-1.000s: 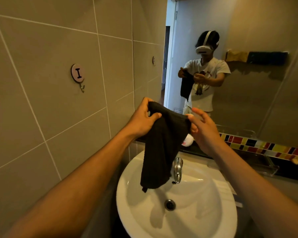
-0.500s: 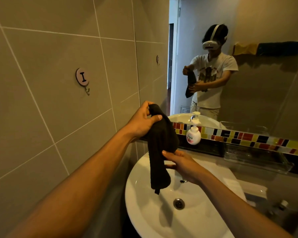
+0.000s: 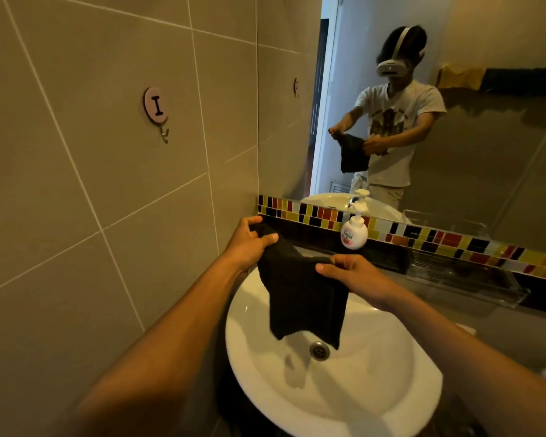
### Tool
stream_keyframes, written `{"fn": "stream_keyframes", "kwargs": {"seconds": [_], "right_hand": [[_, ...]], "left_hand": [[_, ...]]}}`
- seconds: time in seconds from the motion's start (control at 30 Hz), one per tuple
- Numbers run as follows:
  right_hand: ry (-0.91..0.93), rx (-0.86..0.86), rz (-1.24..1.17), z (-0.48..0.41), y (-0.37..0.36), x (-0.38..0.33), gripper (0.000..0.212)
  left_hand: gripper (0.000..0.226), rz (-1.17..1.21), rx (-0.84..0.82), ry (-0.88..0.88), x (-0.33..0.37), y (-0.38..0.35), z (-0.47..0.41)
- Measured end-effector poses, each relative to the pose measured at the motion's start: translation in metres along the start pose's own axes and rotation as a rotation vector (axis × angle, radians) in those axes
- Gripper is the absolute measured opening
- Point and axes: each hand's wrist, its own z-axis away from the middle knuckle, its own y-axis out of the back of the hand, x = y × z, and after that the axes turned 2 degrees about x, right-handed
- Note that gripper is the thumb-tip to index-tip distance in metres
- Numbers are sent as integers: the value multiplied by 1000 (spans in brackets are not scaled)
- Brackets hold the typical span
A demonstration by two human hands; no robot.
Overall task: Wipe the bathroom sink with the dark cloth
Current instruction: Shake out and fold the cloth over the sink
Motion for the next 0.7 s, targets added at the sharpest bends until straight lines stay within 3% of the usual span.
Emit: {"fn": "stream_keyframes", "kwargs": {"seconds": [0.1, 0.33, 0.43, 0.57, 0.7], "right_hand": [[-40, 12, 67, 2, 5, -3, 33], [-81, 43, -175, -7, 11, -28, 38], [-88, 65, -277, -9, 11, -35, 36], [-122, 86, -352, -10, 16, -36, 25], [-143, 140, -359, -7, 25, -33, 17]], "left_hand": [[67, 38, 16, 46, -23, 2, -4], [102, 273, 80, 222, -71, -17, 1], [91, 425, 1, 381, -94, -36, 14], [68, 268, -204, 569, -106, -50, 24], [43, 362, -291, 382, -94, -52, 16]]}}
